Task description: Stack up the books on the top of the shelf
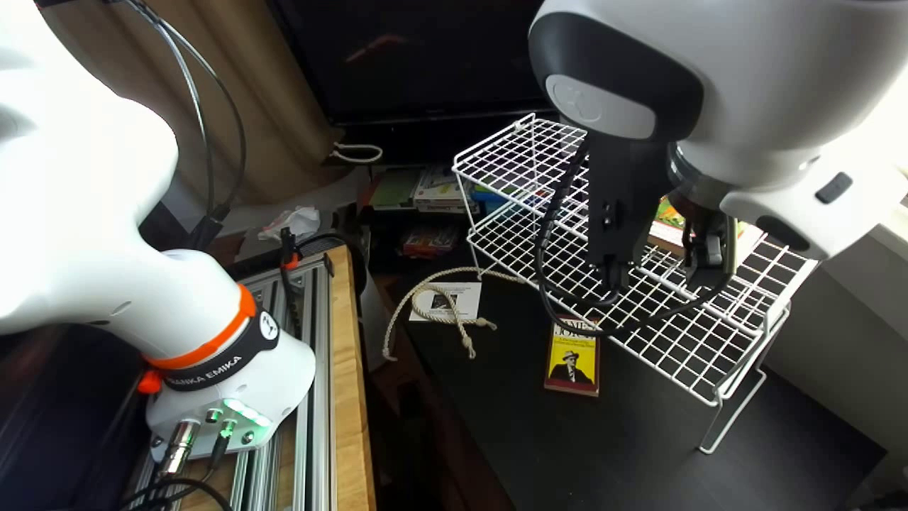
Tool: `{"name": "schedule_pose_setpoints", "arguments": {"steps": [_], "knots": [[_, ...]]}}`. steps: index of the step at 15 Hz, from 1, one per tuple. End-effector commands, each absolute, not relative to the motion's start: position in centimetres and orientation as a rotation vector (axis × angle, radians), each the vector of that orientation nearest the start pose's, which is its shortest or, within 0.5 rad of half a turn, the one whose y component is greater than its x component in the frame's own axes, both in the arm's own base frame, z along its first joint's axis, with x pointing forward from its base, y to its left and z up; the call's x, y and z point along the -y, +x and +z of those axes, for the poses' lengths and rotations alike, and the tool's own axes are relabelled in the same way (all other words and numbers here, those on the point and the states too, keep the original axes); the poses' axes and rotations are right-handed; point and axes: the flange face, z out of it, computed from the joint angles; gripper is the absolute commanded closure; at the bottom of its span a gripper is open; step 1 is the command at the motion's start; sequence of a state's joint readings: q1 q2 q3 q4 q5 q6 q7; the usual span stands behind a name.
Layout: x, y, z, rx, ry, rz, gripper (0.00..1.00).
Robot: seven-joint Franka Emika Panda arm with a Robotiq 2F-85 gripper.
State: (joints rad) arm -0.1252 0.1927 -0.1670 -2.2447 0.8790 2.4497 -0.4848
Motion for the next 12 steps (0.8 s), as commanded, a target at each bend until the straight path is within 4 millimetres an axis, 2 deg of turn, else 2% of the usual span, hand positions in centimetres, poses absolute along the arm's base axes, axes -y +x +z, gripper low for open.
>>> {"name": "schedule_pose_setpoints", "arguments": {"steps": [1,7,12], "knots": [[13.6,51.5,31.9,-0.536,-2.69,-0.314,0.0],[9.6,52.7,37.7,-0.265,-2.908,-0.409,0.0],[7.1,53.5,40.2,-0.094,-3.085,-0.41,0.0]]}}
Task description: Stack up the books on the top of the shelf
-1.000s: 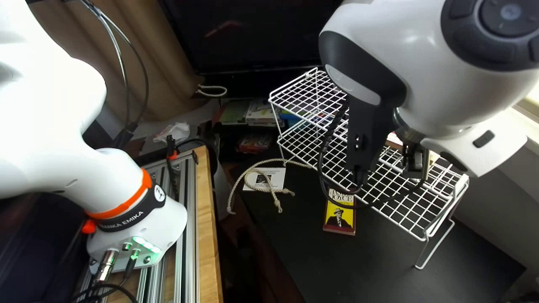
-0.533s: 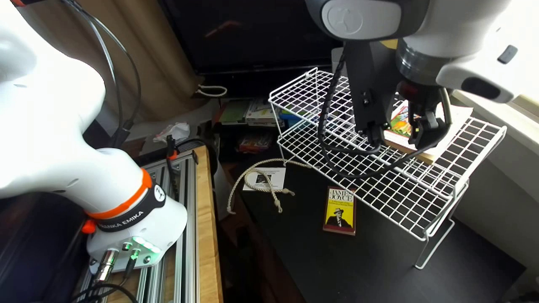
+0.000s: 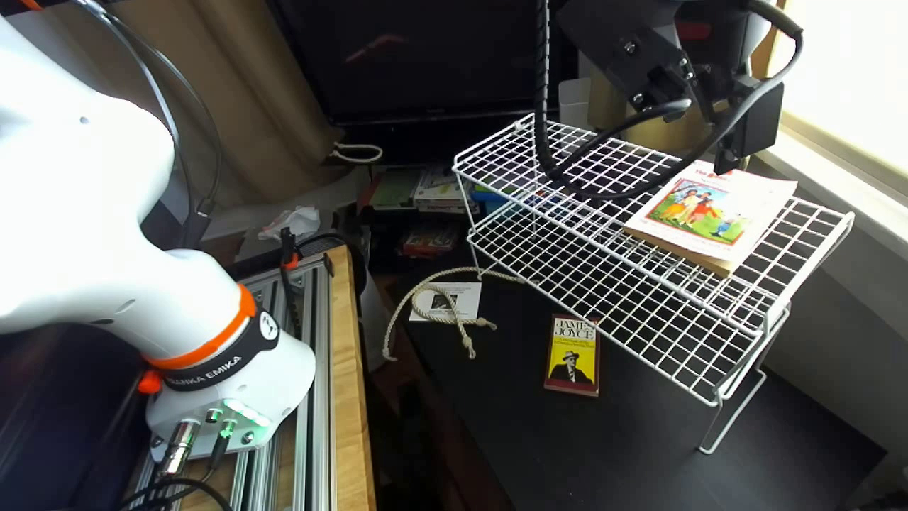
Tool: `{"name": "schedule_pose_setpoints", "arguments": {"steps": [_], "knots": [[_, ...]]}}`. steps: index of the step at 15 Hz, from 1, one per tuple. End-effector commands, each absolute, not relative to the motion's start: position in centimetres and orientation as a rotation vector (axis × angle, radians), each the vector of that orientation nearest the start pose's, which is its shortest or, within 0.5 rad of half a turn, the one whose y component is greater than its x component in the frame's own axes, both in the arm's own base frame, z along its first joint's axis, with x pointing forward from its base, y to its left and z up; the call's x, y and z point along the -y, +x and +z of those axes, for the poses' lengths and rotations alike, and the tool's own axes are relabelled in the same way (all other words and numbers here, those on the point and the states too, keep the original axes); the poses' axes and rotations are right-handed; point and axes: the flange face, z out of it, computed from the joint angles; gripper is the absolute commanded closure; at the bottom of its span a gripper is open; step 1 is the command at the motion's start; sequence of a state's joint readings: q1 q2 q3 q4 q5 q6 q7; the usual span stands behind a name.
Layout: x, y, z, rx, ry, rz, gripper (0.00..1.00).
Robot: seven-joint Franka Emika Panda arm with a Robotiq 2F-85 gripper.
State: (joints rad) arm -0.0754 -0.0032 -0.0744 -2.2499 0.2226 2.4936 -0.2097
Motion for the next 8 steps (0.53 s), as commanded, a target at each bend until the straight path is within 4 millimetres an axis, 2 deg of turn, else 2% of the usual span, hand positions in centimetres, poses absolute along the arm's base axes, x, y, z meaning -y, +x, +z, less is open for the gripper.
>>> {"name": "schedule_pose_setpoints", "arguments": {"steps": [1,3,4,8], "knots": [[6.72,53.58,40.57,-0.062,-3.122,-0.416,0.0],[5.87,53.74,41.2,0.008,-3.163,-0.432,0.0],[6.61,54.11,40.48,-0.026,-3.127,-0.428,0.0],[6.53,54.27,40.57,-0.023,-3.131,-0.431,0.0]]}}
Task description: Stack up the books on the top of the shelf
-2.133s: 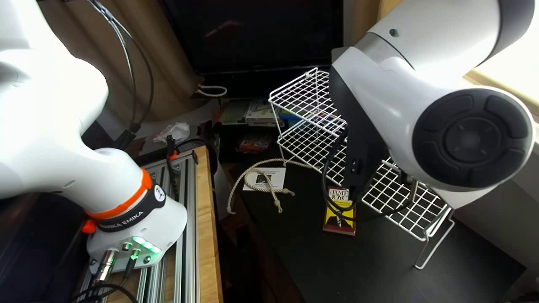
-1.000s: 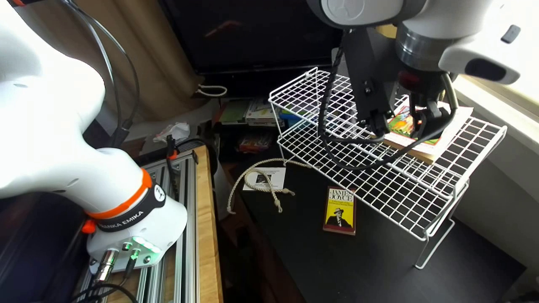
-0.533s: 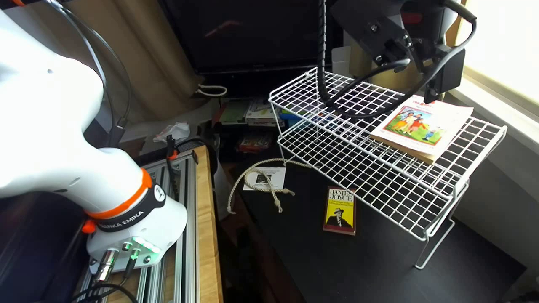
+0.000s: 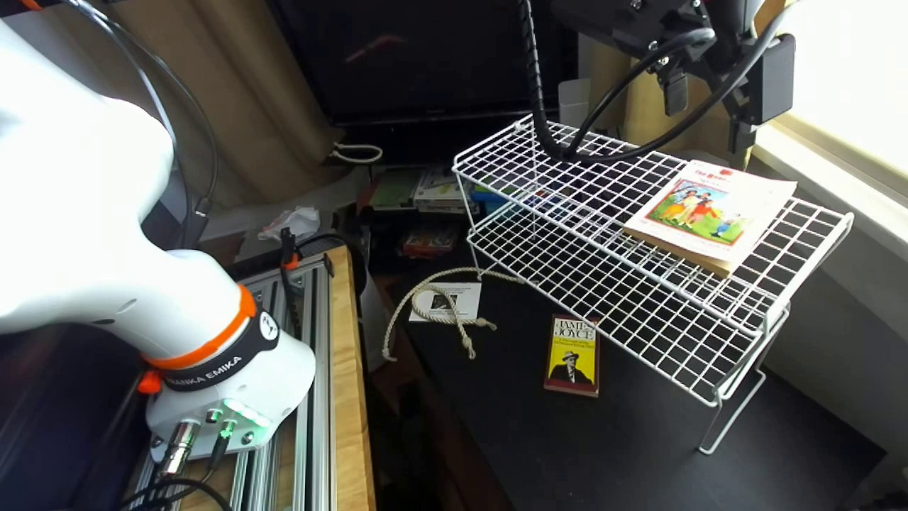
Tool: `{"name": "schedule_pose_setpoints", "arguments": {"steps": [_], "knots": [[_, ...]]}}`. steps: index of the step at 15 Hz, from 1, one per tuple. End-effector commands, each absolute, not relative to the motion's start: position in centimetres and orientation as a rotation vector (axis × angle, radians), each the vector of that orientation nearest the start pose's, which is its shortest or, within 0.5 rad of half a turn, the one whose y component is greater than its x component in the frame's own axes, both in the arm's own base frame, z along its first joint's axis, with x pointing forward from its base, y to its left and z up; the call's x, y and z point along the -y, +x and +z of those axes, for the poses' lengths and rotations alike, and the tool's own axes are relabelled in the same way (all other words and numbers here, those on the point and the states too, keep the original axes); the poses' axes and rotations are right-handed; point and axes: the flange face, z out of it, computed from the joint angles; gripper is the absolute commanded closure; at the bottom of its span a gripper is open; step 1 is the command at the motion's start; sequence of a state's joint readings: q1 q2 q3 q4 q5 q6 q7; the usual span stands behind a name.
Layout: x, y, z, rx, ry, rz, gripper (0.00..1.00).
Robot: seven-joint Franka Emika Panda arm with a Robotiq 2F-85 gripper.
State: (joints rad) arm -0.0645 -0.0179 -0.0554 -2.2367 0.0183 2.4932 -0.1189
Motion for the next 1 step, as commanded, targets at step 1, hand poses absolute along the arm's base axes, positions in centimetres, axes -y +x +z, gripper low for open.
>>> {"name": "schedule_pose_setpoints", "arguments": {"steps": [1], "knots": [[6.55,54.27,40.55,-0.023,-3.131,-0.43,0.0]]}}
